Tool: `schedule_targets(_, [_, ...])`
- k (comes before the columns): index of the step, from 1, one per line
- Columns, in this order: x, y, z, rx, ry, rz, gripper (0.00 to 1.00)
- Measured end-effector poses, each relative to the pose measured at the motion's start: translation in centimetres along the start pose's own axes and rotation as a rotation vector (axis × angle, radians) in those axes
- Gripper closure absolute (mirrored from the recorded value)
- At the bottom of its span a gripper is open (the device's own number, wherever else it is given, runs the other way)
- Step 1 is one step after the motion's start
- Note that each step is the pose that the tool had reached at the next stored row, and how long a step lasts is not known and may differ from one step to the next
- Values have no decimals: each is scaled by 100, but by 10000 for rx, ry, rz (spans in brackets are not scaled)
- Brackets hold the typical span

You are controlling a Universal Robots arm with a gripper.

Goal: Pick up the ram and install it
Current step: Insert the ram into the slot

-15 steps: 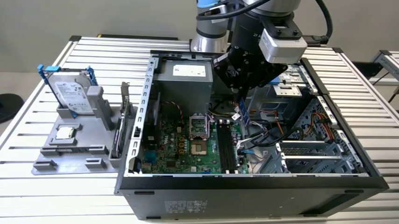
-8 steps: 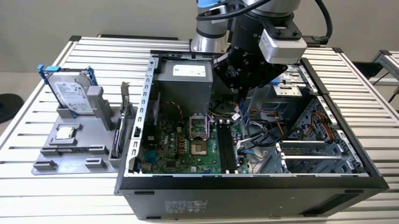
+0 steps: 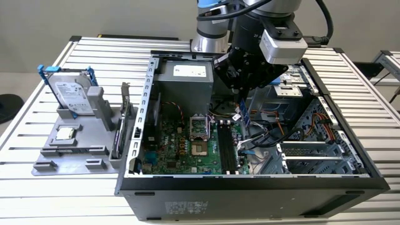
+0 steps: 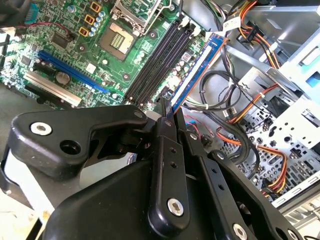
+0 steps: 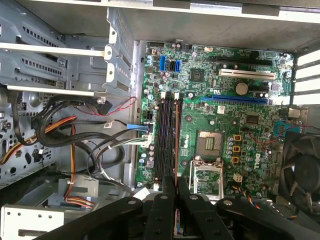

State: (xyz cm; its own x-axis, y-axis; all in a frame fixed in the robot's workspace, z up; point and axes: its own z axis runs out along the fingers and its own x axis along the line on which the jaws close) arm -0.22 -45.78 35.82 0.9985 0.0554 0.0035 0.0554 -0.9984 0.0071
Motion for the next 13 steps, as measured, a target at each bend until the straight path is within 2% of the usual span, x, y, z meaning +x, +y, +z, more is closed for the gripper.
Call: schedule_targets(13, [1, -3, 27, -7, 2, -1, 100])
